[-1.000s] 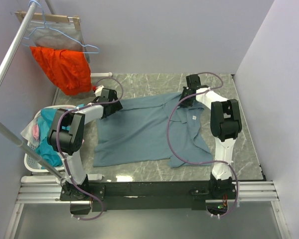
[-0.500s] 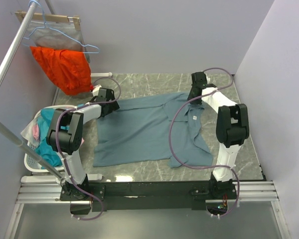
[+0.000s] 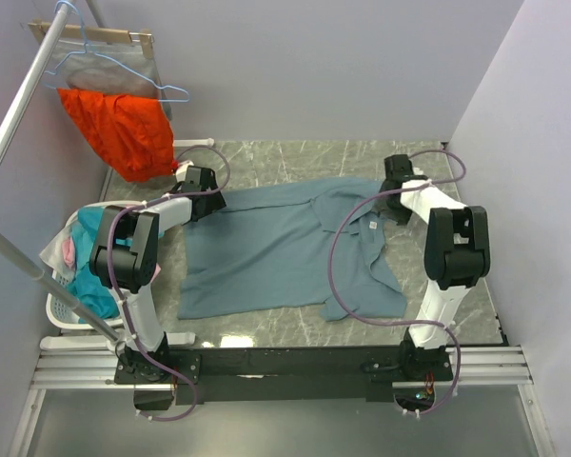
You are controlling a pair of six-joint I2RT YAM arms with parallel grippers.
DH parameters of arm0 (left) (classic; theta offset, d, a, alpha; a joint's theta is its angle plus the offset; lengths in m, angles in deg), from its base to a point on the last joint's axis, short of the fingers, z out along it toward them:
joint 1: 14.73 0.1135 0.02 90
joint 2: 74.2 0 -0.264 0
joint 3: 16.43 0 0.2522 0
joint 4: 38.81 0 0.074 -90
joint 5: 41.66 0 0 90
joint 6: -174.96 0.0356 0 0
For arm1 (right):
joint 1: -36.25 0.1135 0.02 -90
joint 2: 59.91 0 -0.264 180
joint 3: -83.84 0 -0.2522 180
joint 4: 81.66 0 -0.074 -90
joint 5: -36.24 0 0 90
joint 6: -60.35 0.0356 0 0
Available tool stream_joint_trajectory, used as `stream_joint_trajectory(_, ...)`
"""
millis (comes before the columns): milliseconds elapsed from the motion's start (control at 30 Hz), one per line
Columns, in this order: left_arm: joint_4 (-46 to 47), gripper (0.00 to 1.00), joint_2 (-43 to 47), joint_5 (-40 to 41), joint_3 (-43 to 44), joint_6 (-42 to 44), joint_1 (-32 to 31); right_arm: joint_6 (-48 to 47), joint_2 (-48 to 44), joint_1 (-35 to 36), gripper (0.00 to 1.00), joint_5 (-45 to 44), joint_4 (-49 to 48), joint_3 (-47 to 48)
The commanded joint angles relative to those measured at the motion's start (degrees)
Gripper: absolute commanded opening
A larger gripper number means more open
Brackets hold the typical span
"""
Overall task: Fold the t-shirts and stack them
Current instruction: Fold the flattened tshirt in 1/3 of the way
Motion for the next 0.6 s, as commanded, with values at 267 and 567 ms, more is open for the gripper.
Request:
stream_joint_trajectory(267, 0.3, 0.99, 0.0, -1.5, 1.7, 1.5, 0.0, 0.8, -3.9, -7.6, 0.61, 11.2, -5.5, -5.3)
stream_joint_trajectory(567, 0.1, 0.98, -0.2, -1.5, 2.0, 1.4, 0.0, 0.3, -2.4, -7.6, 0.58, 15.8, -7.5, -5.3)
